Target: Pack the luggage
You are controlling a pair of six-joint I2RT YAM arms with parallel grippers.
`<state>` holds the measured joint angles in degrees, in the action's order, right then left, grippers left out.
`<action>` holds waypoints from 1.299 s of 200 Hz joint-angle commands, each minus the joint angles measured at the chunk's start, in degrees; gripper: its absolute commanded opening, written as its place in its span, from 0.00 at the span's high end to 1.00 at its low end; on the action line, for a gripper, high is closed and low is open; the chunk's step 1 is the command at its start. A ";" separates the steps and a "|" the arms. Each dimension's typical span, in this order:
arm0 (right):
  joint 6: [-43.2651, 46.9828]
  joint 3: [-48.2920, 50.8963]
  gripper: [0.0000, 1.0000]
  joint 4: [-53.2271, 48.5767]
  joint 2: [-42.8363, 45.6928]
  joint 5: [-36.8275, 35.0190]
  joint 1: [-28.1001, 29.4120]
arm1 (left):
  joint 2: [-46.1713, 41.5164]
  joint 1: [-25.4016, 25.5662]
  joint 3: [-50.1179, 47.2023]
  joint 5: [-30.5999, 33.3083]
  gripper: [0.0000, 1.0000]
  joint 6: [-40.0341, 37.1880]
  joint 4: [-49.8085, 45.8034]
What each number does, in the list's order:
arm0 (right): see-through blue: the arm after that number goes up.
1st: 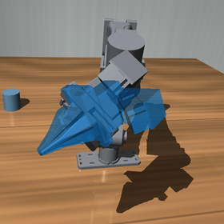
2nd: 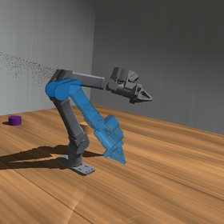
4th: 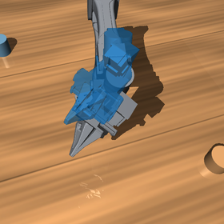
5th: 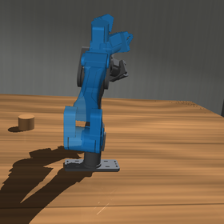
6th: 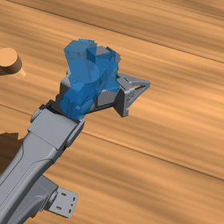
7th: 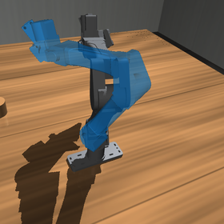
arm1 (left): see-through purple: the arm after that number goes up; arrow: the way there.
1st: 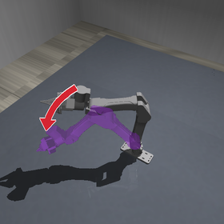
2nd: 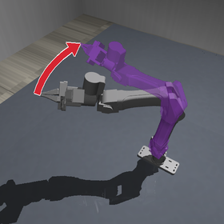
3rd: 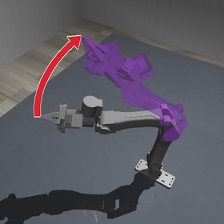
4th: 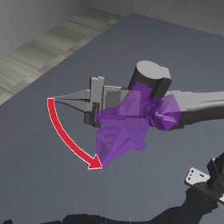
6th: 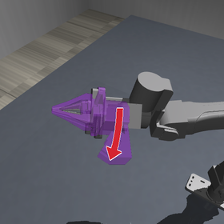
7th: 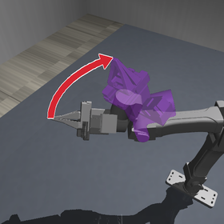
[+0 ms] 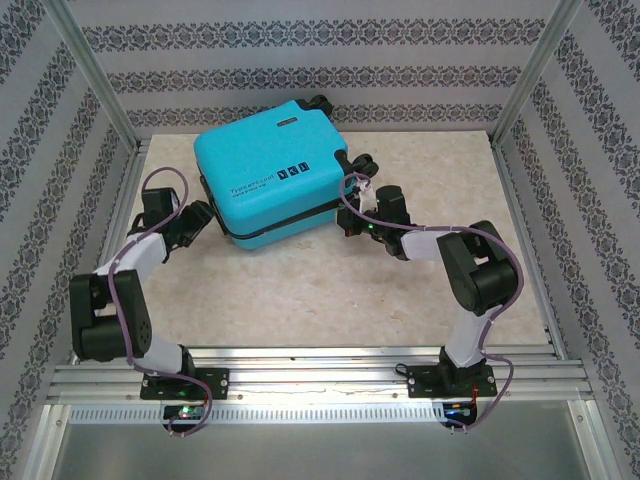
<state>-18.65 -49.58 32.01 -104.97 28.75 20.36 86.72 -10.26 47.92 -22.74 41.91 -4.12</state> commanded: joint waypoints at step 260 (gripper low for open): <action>0.12 -6.57 1.00 -7.08 0.59 -21.12 -4.16 | 11.29 -4.13 3.36 -14.63 1.00 -6.19 5.34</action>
<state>-17.45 -52.73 24.23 -103.57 13.50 20.36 96.88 -12.14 51.20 -37.34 38.44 5.32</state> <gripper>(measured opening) 0.048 0.050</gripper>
